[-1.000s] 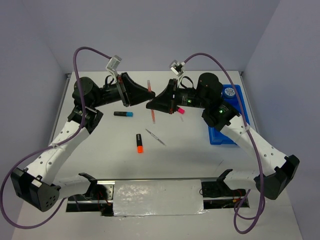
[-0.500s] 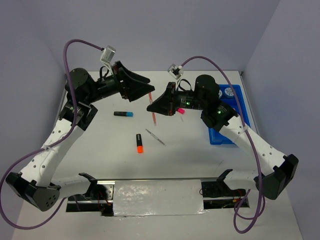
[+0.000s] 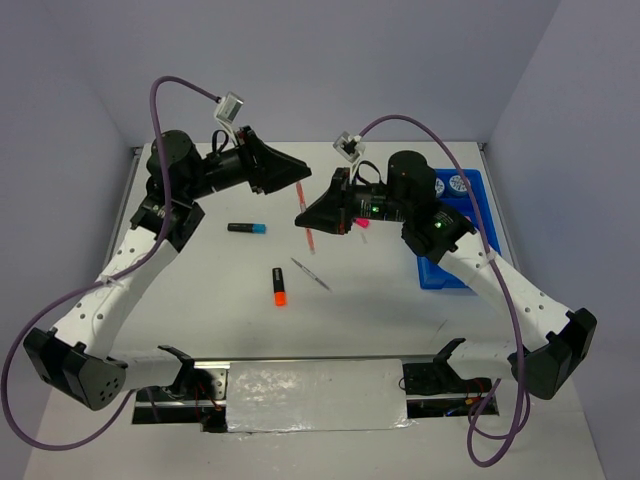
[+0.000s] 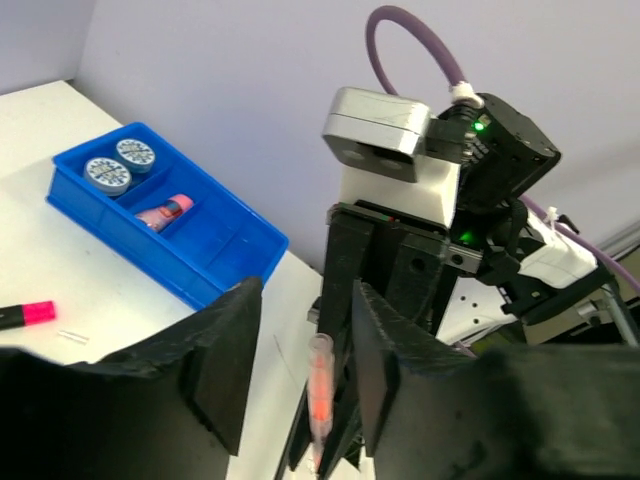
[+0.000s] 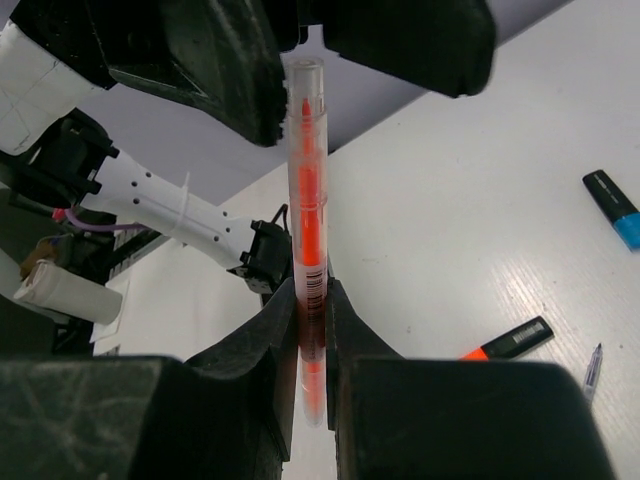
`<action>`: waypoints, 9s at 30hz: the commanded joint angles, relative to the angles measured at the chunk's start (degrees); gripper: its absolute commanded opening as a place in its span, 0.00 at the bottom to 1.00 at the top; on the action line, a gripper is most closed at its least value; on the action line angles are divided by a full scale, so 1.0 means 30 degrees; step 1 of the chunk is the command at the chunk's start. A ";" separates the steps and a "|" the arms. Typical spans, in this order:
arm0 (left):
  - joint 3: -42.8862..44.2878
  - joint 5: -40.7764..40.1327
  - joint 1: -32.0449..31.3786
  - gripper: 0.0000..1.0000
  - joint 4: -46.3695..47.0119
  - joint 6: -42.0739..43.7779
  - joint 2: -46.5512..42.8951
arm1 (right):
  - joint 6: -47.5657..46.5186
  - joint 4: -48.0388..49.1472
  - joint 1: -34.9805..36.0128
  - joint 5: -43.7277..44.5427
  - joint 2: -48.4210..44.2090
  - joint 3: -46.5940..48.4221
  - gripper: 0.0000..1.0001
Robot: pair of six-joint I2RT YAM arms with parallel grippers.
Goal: Sort the stationery into containers
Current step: Close the pen cap on the pen, then place the pen in the storage box, then pick up the pen from the center of the board, then close the pen cap on the pen.
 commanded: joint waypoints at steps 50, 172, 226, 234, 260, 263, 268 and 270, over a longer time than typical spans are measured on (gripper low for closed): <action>-0.2117 -0.0784 -0.4213 0.00 -0.2795 0.2519 -0.0202 | -0.1357 -0.1281 -0.2178 0.0965 0.3255 0.9614 0.00; -0.1007 -1.4639 0.1616 0.99 -1.8490 -0.0122 0.0680 | -0.7601 -0.7262 0.2919 1.2773 1.4356 0.2527 0.60; 1.8178 -1.9003 -0.7348 0.71 -1.6617 -0.5190 2.4203 | 0.0398 -1.5377 -0.8243 1.0547 -0.8814 -0.3329 0.00; 1.9177 -2.0056 -0.8021 0.60 -1.7523 -0.4545 2.5464 | 0.0544 -1.4849 -0.7862 0.9697 -0.8873 -0.3477 0.00; 1.8503 -2.1173 -0.7817 0.27 -1.9458 -0.3843 2.6782 | 0.0925 -1.4615 -0.7685 0.8494 -0.9400 -0.3039 0.00; 1.8328 -2.1025 -0.7788 0.20 -1.9399 -0.3724 2.6870 | 0.0955 -1.4615 -0.7685 0.8291 -0.9371 -0.2892 0.00; 1.7537 -2.0644 -0.7758 0.15 -1.8930 -0.2819 2.6841 | 0.1100 -1.4264 -0.7685 0.7617 -0.9341 -0.3242 0.00; 1.7449 -2.0673 -0.7700 0.09 -1.9104 -0.2554 2.6842 | 0.1276 -1.3942 -0.7685 0.7207 -0.9458 -0.3505 0.00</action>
